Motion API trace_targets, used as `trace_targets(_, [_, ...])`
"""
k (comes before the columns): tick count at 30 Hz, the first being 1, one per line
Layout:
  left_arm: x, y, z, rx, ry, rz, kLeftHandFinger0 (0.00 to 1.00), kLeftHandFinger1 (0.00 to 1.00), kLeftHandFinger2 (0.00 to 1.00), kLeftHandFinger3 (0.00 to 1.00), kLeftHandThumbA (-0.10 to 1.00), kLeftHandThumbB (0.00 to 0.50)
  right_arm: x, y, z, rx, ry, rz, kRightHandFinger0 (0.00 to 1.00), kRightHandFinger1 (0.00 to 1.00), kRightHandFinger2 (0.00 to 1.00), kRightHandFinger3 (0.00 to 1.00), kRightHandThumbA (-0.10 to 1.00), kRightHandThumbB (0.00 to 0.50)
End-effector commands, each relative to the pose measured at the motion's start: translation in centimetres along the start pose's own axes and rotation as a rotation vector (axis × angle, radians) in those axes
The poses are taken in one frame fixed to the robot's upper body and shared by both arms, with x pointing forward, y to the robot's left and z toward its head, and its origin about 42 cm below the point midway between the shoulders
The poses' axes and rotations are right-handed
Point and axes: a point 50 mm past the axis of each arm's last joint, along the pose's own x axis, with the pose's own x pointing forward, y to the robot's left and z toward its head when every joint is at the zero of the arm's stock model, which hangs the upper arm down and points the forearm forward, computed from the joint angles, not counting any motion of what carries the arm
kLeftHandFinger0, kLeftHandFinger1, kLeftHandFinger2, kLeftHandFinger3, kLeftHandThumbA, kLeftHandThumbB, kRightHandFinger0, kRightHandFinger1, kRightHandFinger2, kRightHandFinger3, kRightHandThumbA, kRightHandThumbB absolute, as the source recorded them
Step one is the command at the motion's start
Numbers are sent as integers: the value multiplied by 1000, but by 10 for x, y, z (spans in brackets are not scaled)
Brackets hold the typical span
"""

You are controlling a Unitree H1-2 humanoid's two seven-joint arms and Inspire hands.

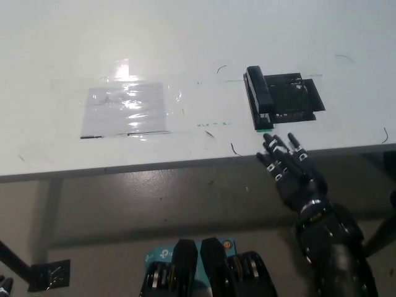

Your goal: A stapler is kept infront of the robot on the black mark on the desk and the robot uses its right hand to lift the top of the stapler to open it

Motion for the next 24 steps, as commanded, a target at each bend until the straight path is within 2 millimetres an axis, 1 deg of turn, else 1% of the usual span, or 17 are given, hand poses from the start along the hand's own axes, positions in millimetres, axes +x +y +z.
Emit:
trace_targets(1, [0, 14, 21, 33, -49, 22, 414, 515, 631, 794, 806, 0, -29, 25, 28, 26, 63, 125, 689, 756, 885, 1000, 888, 0])
trace_targets(2, [0, 14, 22, 32, -50, 22, 427, 525, 633, 795, 805, 0, -31, 22, 34, 24, 47, 126, 703, 766, 900, 1000, 996, 4])
trace_targets(3, [2, 16, 21, 32, -63, 21, 410, 515, 626, 786, 809, 0, -33, 13, 49, 6, -10, 142, 728, 762, 891, 1000, 902, 0])
trace_targets(4, [2, 17, 22, 31, -66, 22, 408, 514, 624, 784, 810, 0, -33, 12, 52, -6, -21, 143, 725, 751, 876, 1000, 870, 0])
trace_targets(5, [3, 17, 21, 29, -62, 25, 393, 502, 621, 800, 813, 0, -36, 3, 61, -18, -53, 142, 736, 748, 862, 1000, 861, 0])
trace_targets(6, [4, 18, 20, 32, -64, 27, 389, 498, 610, 786, 817, 0, -37, -13, 73, -64, -128, 110, 690, 694, 802, 987, 845, 0])
trace_targets(7, [5, 18, 19, 32, -64, 27, 384, 490, 602, 782, 821, 0, -38, -30, 83, -116, -193, 78, 610, 647, 751, 911, 754, 0])
trace_targets(9, [6, 18, 19, 28, -64, 27, 375, 484, 599, 782, 817, 0, -40, -45, 91, -156, -242, 69, 601, 648, 759, 921, 721, 0])
trace_targets(10, [6, 18, 20, 32, -65, 31, 389, 495, 606, 784, 813, 0, -41, -58, 97, -193, -285, 37, 597, 649, 749, 940, 660, 0])
trace_targets(11, [7, 19, 20, 27, -65, 30, 394, 494, 601, 776, 807, 0, -39, -77, 99, -276, -362, -14, 563, 620, 724, 925, 647, 0])
trace_targets(12, [7, 19, 20, 25, -65, 29, 395, 494, 600, 773, 804, 0, -39, -85, 100, -314, -393, -30, 544, 605, 712, 914, 636, 0])
trace_targets(13, [6, 19, 20, 28, -62, 32, 397, 494, 600, 773, 804, 0, -37, -97, 99, -368, -425, -67, 526, 583, 661, 855, 636, 1])
trace_targets(15, [7, 18, 22, 32, -62, 31, 398, 492, 610, 789, 811, 0, -32, -122, 95, -429, -468, -140, 474, 509, 576, 779, 615, 43])
trace_targets(16, [7, 19, 20, 39, -71, 30, 378, 483, 605, 784, 813, 0, -31, -134, 93, -506, -482, -174, 446, 478, 557, 750, 656, 43])
trace_targets(18, [9, 20, 18, 45, -64, 31, 395, 505, 611, 782, 814, 7, -26, -153, 87, -552, -492, -198, 443, 463, 539, 727, 643, 68])
trace_targets(21, [6, 19, 22, 39, -62, 27, 395, 504, 618, 792, 823, 0, -21, -161, 80, -569, -490, -205, 409, 416, 497, 689, 610, 12])
trace_targets(24, [7, 18, 24, 42, -66, 22, 386, 496, 615, 785, 811, 0, -21, -166, 70, -564, -479, -208, 409, 427, 499, 691, 603, 15])
